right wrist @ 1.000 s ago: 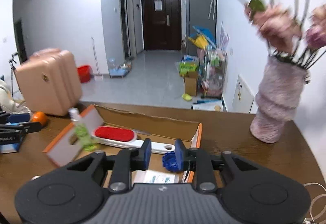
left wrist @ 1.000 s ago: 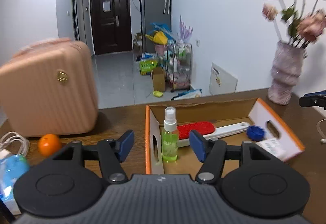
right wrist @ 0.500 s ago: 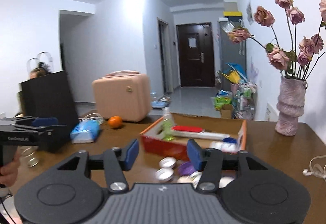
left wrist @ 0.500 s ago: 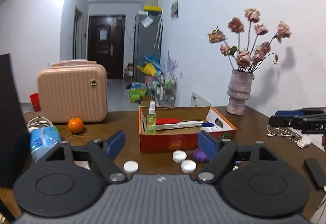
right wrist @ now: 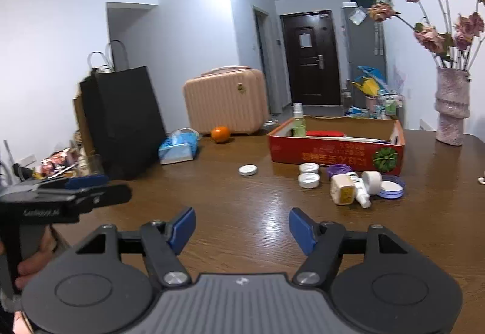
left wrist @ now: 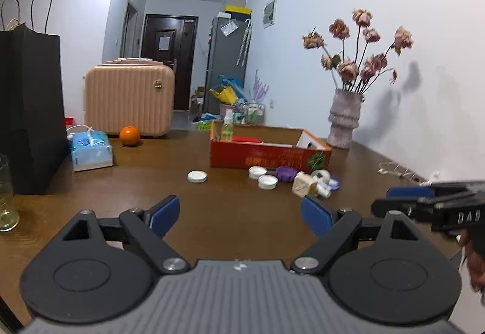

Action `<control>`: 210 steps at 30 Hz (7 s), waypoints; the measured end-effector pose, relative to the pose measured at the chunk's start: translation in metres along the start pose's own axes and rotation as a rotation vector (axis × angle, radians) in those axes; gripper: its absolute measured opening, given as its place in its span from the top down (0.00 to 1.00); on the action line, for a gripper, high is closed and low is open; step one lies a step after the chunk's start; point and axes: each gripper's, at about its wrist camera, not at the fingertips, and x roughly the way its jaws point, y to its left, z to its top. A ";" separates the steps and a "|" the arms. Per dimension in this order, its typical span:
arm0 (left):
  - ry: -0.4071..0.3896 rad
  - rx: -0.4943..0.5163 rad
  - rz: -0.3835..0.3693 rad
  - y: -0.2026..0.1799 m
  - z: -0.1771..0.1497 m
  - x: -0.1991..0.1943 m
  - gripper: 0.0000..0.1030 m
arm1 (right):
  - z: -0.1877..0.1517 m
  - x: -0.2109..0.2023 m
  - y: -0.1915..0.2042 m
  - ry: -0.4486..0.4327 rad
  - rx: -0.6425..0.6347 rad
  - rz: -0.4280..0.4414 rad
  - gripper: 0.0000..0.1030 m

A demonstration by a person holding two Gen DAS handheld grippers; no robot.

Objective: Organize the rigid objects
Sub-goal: 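Open both grippers and withdraw them from the box toward the remaining caps, then grasp a white cap with the left gripper while the right gripper grasps another white cap, then carry both white caps into the box and open both grippers, then withdraw both grippers from the box back over the table, then grasp a white cap with the left gripper while the right gripper grasps the white tape roll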

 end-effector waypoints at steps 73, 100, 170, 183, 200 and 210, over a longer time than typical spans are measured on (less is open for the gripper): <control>0.071 -0.037 -0.098 -0.029 0.008 0.050 0.62 | -0.010 0.014 -0.024 -0.049 -0.064 -0.108 0.62; 0.112 0.016 -0.200 -0.012 0.112 0.234 0.62 | 0.108 0.135 -0.134 -0.075 0.001 -0.100 0.62; -0.052 -0.005 0.108 0.006 -0.012 -0.004 0.00 | -0.026 -0.019 -0.025 -0.093 -0.059 -0.271 0.14; 0.066 -0.032 0.070 0.011 -0.008 0.059 0.00 | -0.006 0.039 -0.052 -0.027 -0.013 -0.260 0.20; 0.223 0.124 -0.145 -0.019 0.045 0.317 0.05 | 0.052 0.194 -0.174 0.094 0.095 -0.284 0.44; 0.311 0.206 -0.146 -0.035 0.032 0.409 0.52 | 0.045 0.229 -0.208 0.146 0.104 -0.233 0.77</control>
